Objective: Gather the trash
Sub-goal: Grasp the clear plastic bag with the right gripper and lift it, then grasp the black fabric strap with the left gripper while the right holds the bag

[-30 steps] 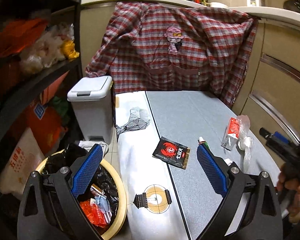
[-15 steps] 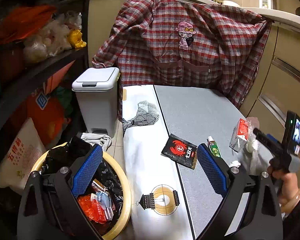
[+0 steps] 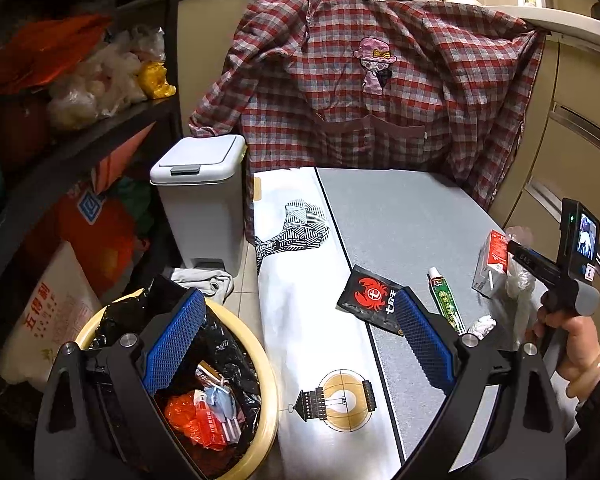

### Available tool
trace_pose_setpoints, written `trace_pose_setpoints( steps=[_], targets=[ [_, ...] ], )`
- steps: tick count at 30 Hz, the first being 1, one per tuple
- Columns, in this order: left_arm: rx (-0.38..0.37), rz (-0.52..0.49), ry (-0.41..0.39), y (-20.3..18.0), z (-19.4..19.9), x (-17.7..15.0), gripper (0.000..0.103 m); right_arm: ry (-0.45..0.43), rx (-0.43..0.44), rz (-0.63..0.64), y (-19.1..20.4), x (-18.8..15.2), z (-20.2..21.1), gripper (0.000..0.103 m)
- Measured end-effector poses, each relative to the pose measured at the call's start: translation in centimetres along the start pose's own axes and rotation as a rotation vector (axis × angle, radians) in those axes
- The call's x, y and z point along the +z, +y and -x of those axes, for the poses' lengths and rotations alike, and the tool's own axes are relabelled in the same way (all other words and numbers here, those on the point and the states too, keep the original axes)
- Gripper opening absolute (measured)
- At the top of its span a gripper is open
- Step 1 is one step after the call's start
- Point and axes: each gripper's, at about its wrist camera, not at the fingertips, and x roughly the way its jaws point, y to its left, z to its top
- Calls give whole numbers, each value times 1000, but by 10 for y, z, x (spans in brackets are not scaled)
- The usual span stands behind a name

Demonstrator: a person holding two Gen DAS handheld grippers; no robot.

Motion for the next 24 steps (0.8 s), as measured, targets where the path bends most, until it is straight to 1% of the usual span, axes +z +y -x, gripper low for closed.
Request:
trace_pose_setpoints(
  steps=[2,5,8,11,12,14,18,22,24],
  targets=[
    [0,-2,-2,-2,0,0,92,0,3,-2,-2,0,3,4],
    [-4,-4,-8,-3,1,-1,92,-15,-9,3,-4,3,15,3],
    [-12,-11,-18,-6,2,-1,92,-25,-11,27,-6,10,40,3],
    [-37,-14,-31,-13,4,-2,92,-46,-7,37,-10,19,66,3],
    [-53,-20,-40,-17,5,-2,92,-62,-5,38,-13,22,81,3],
    [-78,-35,-57,-26,7,-3,92,-79,2,36,-18,26,99,3],
    [-170,-107,-87,-55,11,-10,92,-128,25,27,-32,30,143,3],
    [-258,-180,-73,-93,7,-25,92,-167,46,-5,-49,26,171,3],
    [-298,-217,-51,-116,0,-36,92,-171,54,-28,-57,24,174,3]
  ],
)
